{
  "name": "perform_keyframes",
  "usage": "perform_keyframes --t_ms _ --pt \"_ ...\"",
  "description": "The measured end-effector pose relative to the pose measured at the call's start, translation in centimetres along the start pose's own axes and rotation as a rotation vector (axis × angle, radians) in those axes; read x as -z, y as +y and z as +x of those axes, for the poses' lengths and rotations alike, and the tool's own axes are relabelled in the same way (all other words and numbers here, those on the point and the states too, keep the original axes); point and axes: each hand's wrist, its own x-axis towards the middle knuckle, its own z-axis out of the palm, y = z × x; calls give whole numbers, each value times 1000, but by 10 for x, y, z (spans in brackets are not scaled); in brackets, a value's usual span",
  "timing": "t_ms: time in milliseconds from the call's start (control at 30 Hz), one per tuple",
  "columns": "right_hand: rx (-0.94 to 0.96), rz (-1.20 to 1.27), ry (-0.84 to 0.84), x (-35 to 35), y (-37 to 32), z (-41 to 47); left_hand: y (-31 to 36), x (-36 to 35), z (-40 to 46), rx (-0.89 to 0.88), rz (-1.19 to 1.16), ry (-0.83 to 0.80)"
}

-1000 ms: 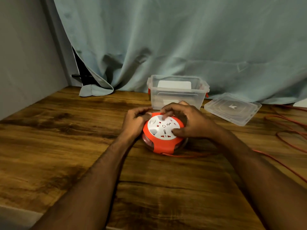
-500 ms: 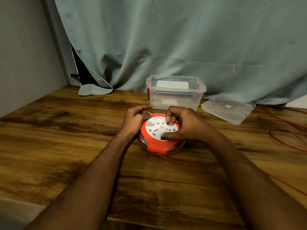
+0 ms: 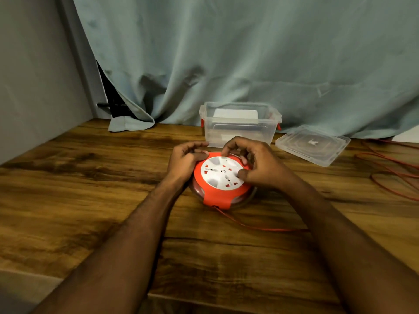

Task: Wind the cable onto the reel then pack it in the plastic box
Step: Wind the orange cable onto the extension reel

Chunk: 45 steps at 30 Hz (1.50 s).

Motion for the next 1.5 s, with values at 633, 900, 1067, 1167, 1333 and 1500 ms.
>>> perform_keyframes --t_ms 633,900,1067,1167,1333,1500 --pt "15 -175 -321 19 -8 1 4 -1 -5 -33 49 -138" --pt "-9 -97 -248 17 -9 -1 3 0 -4 -9 35 -163" --pt "-17 -267 -113 14 -13 -3 2 -3 -1 -48 -83 -31" --pt "-33 -392 -61 11 -16 -3 1 -4 -1 -81 -77 8" --pt "-59 -489 83 -7 -19 1 1 -7 -3 -95 -72 54" --pt "-13 -452 124 -12 -21 3 -2 -6 0 -97 -67 78"
